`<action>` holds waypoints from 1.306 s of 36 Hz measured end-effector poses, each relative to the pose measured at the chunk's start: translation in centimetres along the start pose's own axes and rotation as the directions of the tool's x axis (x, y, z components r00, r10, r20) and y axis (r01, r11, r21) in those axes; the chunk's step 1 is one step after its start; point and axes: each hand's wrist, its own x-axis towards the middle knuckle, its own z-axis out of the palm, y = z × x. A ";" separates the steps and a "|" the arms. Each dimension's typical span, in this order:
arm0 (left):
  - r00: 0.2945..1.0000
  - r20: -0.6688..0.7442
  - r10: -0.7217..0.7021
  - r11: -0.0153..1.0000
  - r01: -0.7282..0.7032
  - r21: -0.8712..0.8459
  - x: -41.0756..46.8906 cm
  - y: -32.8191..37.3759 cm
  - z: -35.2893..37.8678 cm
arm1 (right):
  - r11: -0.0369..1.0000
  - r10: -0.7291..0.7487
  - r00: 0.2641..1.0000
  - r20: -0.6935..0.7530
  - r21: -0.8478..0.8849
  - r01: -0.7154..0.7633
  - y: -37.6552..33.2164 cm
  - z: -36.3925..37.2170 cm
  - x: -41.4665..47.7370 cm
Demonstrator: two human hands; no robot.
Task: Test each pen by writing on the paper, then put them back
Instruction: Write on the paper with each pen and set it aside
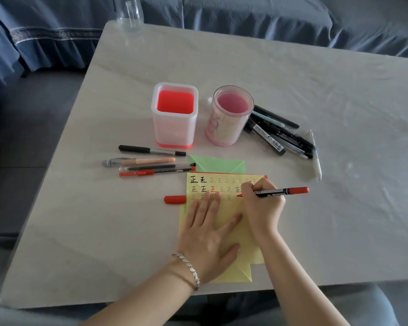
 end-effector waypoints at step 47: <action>1.000 0.007 -0.011 1.000 0.011 -0.019 0.1 0.0 0.1 | 1.000 0.017 1.000 -0.011 -0.023 -0.017 -0.4 -0.2 -0.1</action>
